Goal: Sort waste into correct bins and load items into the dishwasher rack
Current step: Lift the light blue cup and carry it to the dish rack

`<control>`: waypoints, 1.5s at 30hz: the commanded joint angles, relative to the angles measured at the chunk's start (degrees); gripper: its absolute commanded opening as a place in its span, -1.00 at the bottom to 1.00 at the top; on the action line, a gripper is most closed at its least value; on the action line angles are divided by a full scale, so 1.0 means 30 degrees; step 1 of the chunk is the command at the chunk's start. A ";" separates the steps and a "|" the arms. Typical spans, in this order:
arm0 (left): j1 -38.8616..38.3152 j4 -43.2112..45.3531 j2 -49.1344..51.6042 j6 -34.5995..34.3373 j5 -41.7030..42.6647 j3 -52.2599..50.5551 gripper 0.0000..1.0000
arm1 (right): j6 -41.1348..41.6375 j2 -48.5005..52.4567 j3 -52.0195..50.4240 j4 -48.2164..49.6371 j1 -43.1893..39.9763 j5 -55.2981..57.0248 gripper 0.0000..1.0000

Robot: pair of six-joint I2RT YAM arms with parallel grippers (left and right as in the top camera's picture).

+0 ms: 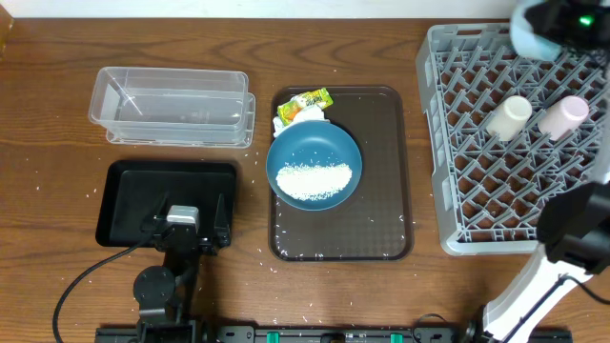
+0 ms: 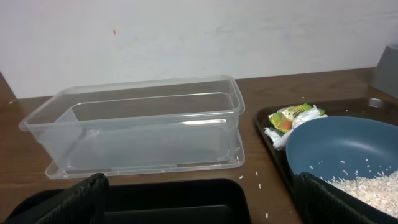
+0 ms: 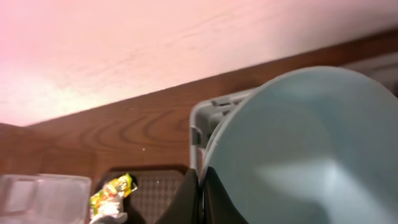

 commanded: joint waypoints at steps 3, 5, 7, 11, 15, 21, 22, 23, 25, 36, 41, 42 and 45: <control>0.0080 -0.0627 -0.0015 0.0117 0.0189 -0.0350 0.93 | -0.0415 0.2346 0.0066 0.1304 -0.1341 -0.7184 -0.98; 0.0080 -0.0634 -0.0015 0.0117 0.0189 -0.0350 0.93 | 0.0131 0.3104 0.0066 0.2572 -0.1661 -0.8925 -0.98; 0.0080 -0.0634 -0.0015 0.0117 0.0189 -0.0350 0.93 | 0.1821 0.3847 0.0066 0.3920 -0.1902 -0.9573 -0.98; 0.0080 -0.0634 -0.0015 0.0117 0.0189 -0.0350 0.93 | 0.5093 0.5253 0.0066 0.6535 -0.2142 -0.9639 -0.98; 0.0080 -0.0634 -0.0015 0.0117 0.0189 -0.0350 0.93 | 0.6637 0.6120 0.0066 0.8065 -0.2288 -1.0229 -0.98; 0.0080 -0.0634 -0.0015 0.0117 0.0189 -0.0350 0.93 | 0.7686 0.6229 0.0066 0.8663 -0.2492 -1.0848 -0.98; 0.0080 -0.0634 -0.0015 0.0117 0.0189 -0.0350 0.93 | 0.7686 0.6229 0.0066 0.8655 -0.2506 -1.0841 -0.98; 0.0080 -0.0634 -0.0015 0.0117 0.0189 -0.0350 0.93 | 0.7723 0.6229 0.0066 0.8641 -0.2528 -1.0841 -0.98; 0.0080 -0.0634 -0.0015 0.0117 0.0189 -0.0350 0.93 | 0.8014 0.6229 0.0066 0.8371 -0.2601 -1.0571 -0.98; 0.0080 -0.0634 -0.0015 0.0117 0.0189 -0.0350 0.93 | 0.7949 0.6193 0.0087 0.5931 -0.3621 -0.9741 -0.97; 0.0080 -0.0634 -0.0015 0.0117 0.0189 -0.0350 0.93 | 0.6506 0.5595 0.0095 0.3024 -0.4233 -0.6411 -0.96; 0.0080 -0.0634 -0.0015 0.0117 0.0189 -0.0350 0.93 | 0.6076 0.5391 0.0095 0.2470 -0.4291 -0.5712 -0.95; 0.0080 -0.0634 -0.0015 0.0117 0.0189 -0.0350 0.93 | 0.5340 0.4663 0.0095 0.1457 -0.4517 -0.4269 -0.91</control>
